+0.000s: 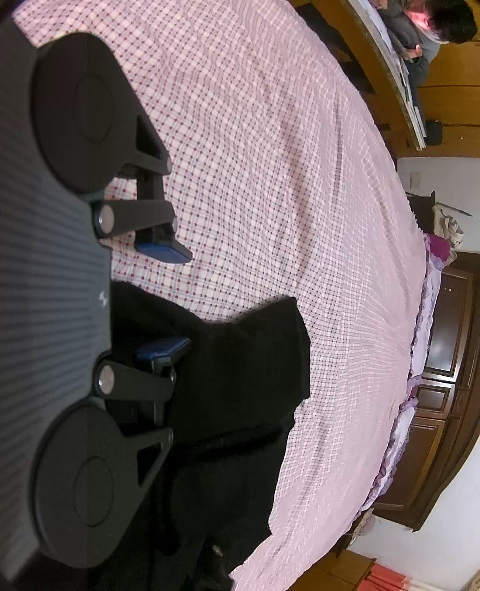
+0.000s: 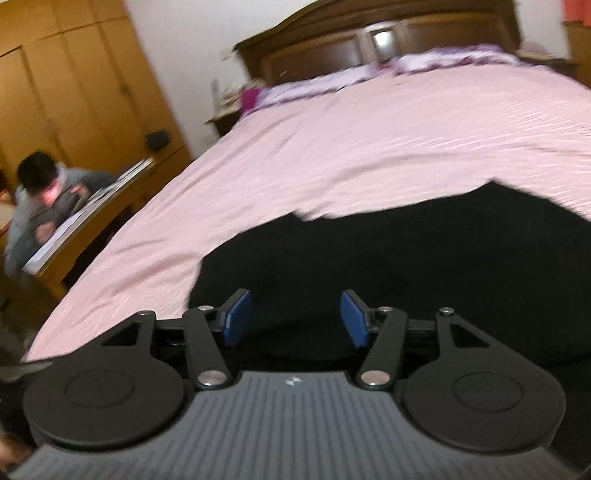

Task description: Fold small clothes

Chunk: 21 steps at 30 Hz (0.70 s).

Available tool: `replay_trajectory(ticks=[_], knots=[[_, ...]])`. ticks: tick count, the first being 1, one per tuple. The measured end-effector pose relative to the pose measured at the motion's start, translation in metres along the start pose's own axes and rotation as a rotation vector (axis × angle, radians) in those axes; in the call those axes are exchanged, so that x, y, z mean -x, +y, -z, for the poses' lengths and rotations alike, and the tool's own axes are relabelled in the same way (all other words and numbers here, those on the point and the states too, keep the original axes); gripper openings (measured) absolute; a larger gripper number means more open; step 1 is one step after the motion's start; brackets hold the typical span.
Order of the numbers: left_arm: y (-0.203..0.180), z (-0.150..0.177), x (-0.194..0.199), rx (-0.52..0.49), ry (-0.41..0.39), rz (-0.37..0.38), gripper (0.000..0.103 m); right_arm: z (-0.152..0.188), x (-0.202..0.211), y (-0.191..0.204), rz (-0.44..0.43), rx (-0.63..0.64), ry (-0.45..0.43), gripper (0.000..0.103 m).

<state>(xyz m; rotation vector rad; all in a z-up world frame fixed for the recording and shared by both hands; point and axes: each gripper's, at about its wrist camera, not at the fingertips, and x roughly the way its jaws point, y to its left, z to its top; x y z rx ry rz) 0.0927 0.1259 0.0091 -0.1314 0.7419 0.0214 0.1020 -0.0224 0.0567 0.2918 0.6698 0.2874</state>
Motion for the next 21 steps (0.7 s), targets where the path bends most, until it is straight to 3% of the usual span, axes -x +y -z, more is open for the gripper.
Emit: replay_trajectory(ticks=[5, 12, 13, 15, 18, 21], knots=[[-0.001, 0.0, 0.001, -0.017, 0.008, -0.005, 0.047, 0.009, -0.02, 0.026, -0.033, 0.031, 0.037, 0.065], [0.004, 0.004, 0.009, -0.009, -0.014, -0.006, 0.047, 0.017, -0.059, 0.025, 0.03, -0.004, 0.072, 0.061], [0.004, 0.004, 0.009, -0.005, -0.013, -0.005, 0.047, 0.018, -0.061, 0.023, 0.035, -0.007, 0.07, 0.058], [0.004, 0.005, 0.007, 0.003, -0.008, 0.002, 0.047, 0.017, -0.067, 0.021, 0.053, 0.007, 0.066, 0.036], [0.001, 0.004, 0.008, 0.009, -0.009, 0.016, 0.047, 0.013, -0.065, 0.015, 0.028, -0.011, 0.074, 0.013], [-0.004, 0.002, 0.013, -0.009, -0.027, 0.028, 0.047, 0.007, -0.054, 0.012, 0.005, -0.021, 0.044, 0.007]])
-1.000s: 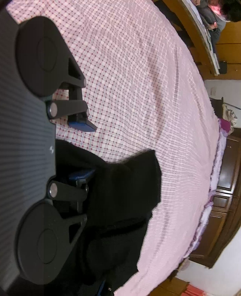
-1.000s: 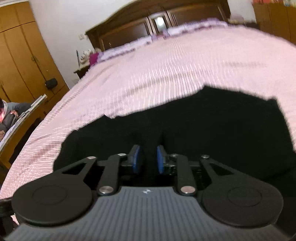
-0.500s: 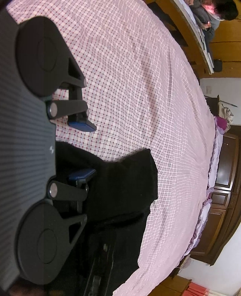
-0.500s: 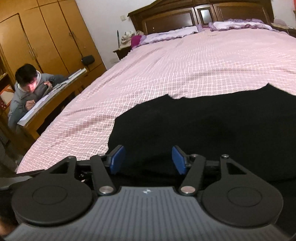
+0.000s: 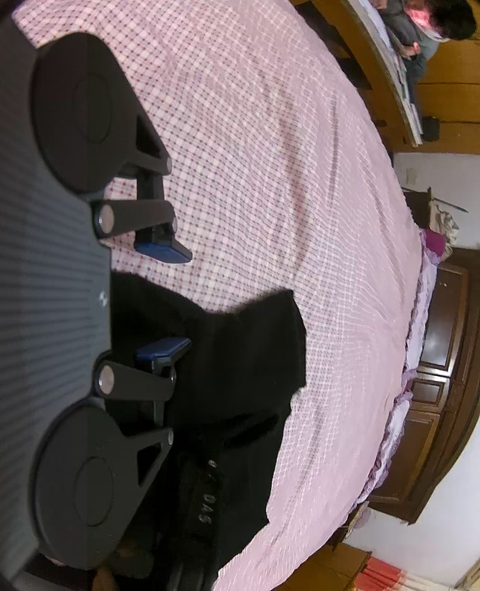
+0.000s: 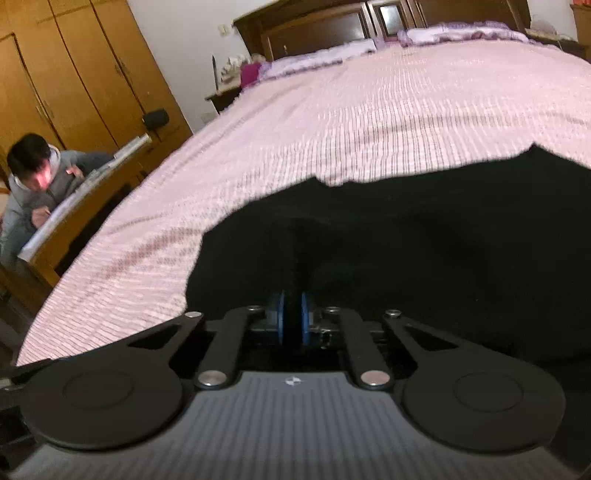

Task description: Fold small clothes

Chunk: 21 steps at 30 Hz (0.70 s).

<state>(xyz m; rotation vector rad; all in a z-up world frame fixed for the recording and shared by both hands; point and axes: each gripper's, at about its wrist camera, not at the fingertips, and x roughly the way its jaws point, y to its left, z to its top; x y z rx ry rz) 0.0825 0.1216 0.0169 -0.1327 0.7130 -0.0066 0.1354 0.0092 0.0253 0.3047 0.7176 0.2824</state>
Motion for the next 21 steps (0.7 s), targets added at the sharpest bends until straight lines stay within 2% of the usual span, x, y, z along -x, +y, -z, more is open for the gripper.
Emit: replay_trajectory(ticks=[6, 11, 17, 21], knots=[[-0.016, -0.011, 0.003, -0.039, -0.043, 0.042, 0.047, -0.02, 0.039, -0.016, -0.04, -0.037, -0.078, 0.006], [-0.027, -0.025, -0.004, -0.052, -0.072, 0.08, 0.047, -0.04, 0.081, -0.046, -0.042, -0.08, -0.155, 0.005], [-0.038, -0.034, -0.022, -0.04, -0.072, 0.124, 0.047, -0.055, 0.13, -0.095, 0.02, -0.112, -0.241, 0.004], [-0.048, -0.033, -0.04, -0.054, -0.049, 0.112, 0.047, -0.052, 0.157, -0.14, 0.081, -0.174, -0.286, 0.004]])
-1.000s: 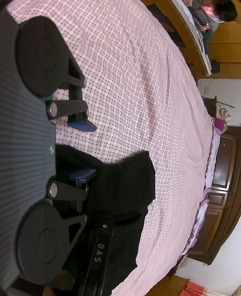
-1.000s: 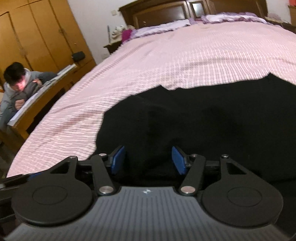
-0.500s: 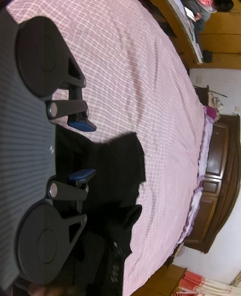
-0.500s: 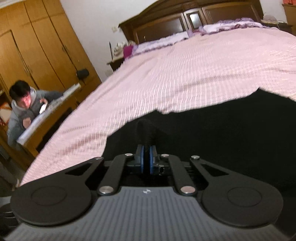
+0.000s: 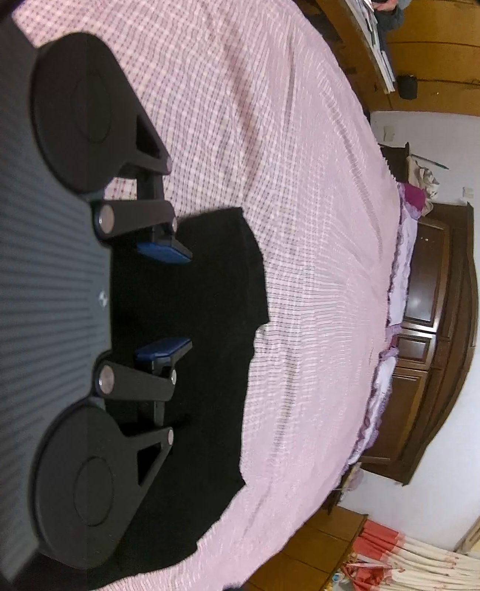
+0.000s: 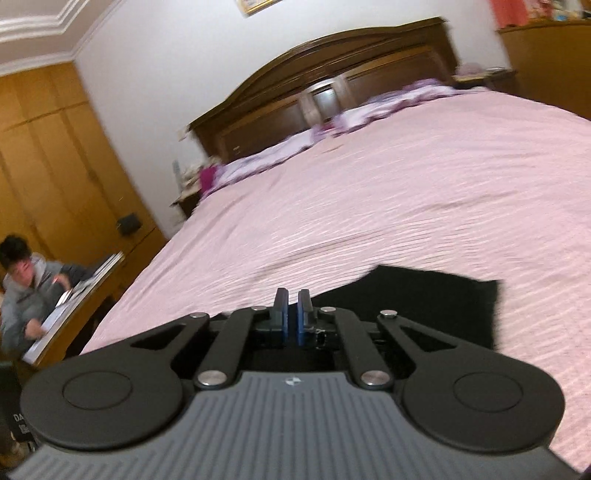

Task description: Fold small clothes

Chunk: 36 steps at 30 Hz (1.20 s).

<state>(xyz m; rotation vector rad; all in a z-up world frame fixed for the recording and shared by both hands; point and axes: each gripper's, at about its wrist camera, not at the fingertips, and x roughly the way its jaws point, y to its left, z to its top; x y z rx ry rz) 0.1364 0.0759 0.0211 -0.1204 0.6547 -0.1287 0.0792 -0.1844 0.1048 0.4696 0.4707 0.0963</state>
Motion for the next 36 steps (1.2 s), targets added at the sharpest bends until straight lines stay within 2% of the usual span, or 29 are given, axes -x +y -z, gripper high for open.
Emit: replay_trajectory(ticks=[3, 7, 10, 12, 15, 20, 22, 23, 24, 26, 30, 34, 36], knots=[[-0.003, 0.005, -0.014, -0.003, 0.027, -0.024, 0.047, 0.001, 0.005, -0.034, 0.041, -0.043, 0.004, 0.004], [-0.003, 0.01, -0.027, 0.009, 0.052, -0.042, 0.047, 0.015, -0.001, -0.066, 0.009, -0.114, 0.062, 0.007], [-0.004, 0.011, -0.032, 0.017, 0.067, -0.053, 0.047, 0.029, -0.015, -0.067, -0.037, -0.141, 0.109, 0.025], [-0.006, 0.012, -0.033, 0.005, 0.07, -0.06, 0.047, 0.037, -0.028, -0.062, -0.062, -0.141, 0.13, 0.05], [-0.011, 0.014, -0.034, -0.017, 0.069, -0.069, 0.047, 0.05, -0.054, -0.055, -0.101, -0.162, 0.174, 0.054], [-0.009, 0.016, -0.039, -0.01, 0.077, -0.065, 0.048, 0.072, -0.099, -0.036, -0.105, -0.165, 0.287, 0.052], [-0.007, 0.017, -0.042, 0.001, 0.079, -0.058, 0.048, 0.079, -0.105, -0.03, -0.107, -0.138, 0.283, 0.033], [-0.005, 0.017, -0.043, 0.007, 0.08, -0.056, 0.049, 0.079, -0.105, -0.028, -0.109, -0.133, 0.279, 0.015], [-0.004, 0.017, -0.043, 0.014, 0.081, -0.053, 0.049, 0.078, -0.102, -0.027, -0.117, -0.133, 0.267, 0.007], [-0.004, 0.017, -0.044, 0.024, 0.08, -0.048, 0.049, 0.07, -0.091, -0.025, -0.124, -0.112, 0.212, 0.006], [-0.004, 0.018, -0.046, 0.025, 0.075, -0.044, 0.05, 0.046, -0.051, -0.018, -0.07, -0.011, 0.071, 0.006], [-0.002, 0.018, -0.046, 0.028, 0.073, -0.035, 0.05, 0.035, -0.015, -0.023, 0.041, 0.053, -0.029, 0.006], [-0.001, 0.017, -0.046, 0.033, 0.072, -0.031, 0.051, 0.036, -0.007, -0.031, 0.105, 0.07, -0.035, 0.006]])
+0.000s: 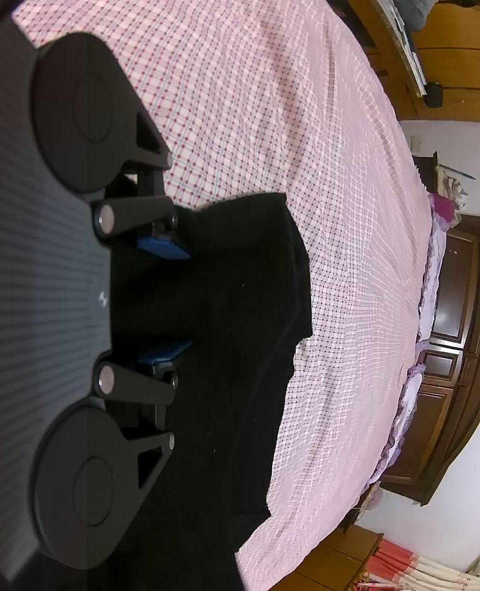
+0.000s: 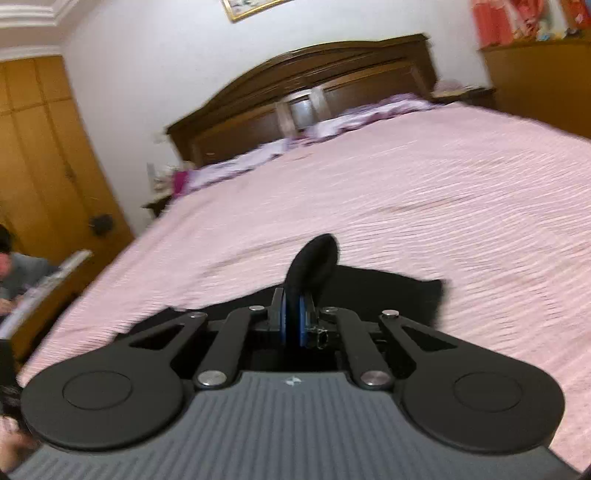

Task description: Fold small clothes

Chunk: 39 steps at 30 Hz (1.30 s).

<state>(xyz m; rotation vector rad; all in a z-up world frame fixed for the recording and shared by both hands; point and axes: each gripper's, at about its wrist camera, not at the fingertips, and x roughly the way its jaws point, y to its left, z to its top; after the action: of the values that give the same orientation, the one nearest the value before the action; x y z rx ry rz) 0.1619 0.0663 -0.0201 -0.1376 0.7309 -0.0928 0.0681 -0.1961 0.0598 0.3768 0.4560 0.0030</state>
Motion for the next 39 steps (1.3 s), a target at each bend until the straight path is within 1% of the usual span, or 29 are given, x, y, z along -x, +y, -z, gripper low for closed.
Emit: replay_trajectory(ticks=[4, 8, 10, 12, 13, 14, 15, 16, 17, 18, 19, 20, 21, 25, 28, 32, 33, 36, 39], knots=[[0.0, 0.0, 0.0, -0.004, -0.002, 0.003, 0.052, 0.016, -0.01, -0.022, 0.102, -0.025, 0.08, 0.006], [-0.001, 0.0, 0.0, -0.007, 0.001, 0.0, 0.052, 0.041, -0.038, -0.039, 0.152, -0.011, 0.172, 0.007], [-0.001, -0.001, 0.001, -0.014, 0.002, 0.0, 0.052, 0.052, -0.046, -0.049, 0.136, -0.018, 0.159, 0.008], [-0.002, -0.001, 0.002, -0.025, 0.003, -0.001, 0.052, 0.052, -0.046, -0.057, 0.115, -0.054, 0.154, 0.009], [-0.002, -0.001, 0.004, -0.028, 0.004, -0.001, 0.052, 0.051, -0.044, -0.059, 0.108, -0.059, 0.151, 0.011], [-0.002, -0.002, 0.005, -0.029, 0.006, -0.002, 0.052, 0.046, -0.04, -0.063, 0.102, -0.056, 0.147, 0.016], [-0.002, -0.002, 0.008, -0.028, 0.01, -0.003, 0.051, 0.045, -0.039, -0.063, 0.099, -0.052, 0.144, 0.025], [-0.002, -0.002, 0.012, -0.029, 0.012, -0.002, 0.051, 0.043, -0.034, -0.063, 0.099, -0.051, 0.139, 0.029], [-0.002, -0.002, 0.016, -0.031, 0.012, -0.003, 0.051, 0.038, -0.03, -0.06, 0.106, -0.053, 0.132, 0.037], [-0.002, -0.002, 0.021, -0.038, 0.011, -0.004, 0.051, 0.036, -0.024, -0.058, 0.103, -0.057, 0.124, 0.048], [-0.002, -0.001, 0.027, -0.046, 0.008, -0.006, 0.051, 0.035, -0.018, -0.055, 0.092, -0.061, 0.115, 0.053], [-0.001, 0.001, 0.035, -0.051, 0.001, -0.009, 0.051, 0.034, -0.009, -0.052, 0.082, -0.067, 0.107, 0.06], [0.0, 0.003, 0.041, -0.053, -0.009, -0.012, 0.051, 0.034, 0.0, -0.05, 0.072, -0.072, 0.101, 0.064], [0.009, 0.013, 0.072, -0.069, -0.028, -0.021, 0.051, 0.036, 0.034, -0.04, 0.011, -0.067, 0.08, 0.071], [0.019, 0.021, 0.091, -0.069, -0.014, -0.033, 0.051, 0.042, 0.059, -0.032, -0.017, -0.047, 0.062, 0.076], [0.032, 0.035, 0.115, -0.062, 0.012, -0.049, 0.051, 0.054, 0.088, -0.025, -0.047, -0.027, 0.073, 0.081], [0.036, 0.04, 0.12, -0.061, 0.02, -0.05, 0.051, 0.057, 0.092, -0.024, -0.052, -0.018, 0.084, 0.082], [0.048, 0.056, 0.134, -0.048, 0.05, -0.046, 0.051, 0.066, 0.105, -0.019, -0.08, 0.015, 0.162, 0.082], [0.061, 0.072, 0.142, -0.027, 0.103, -0.029, 0.051, 0.076, 0.12, -0.016, -0.103, 0.025, 0.187, 0.082]])
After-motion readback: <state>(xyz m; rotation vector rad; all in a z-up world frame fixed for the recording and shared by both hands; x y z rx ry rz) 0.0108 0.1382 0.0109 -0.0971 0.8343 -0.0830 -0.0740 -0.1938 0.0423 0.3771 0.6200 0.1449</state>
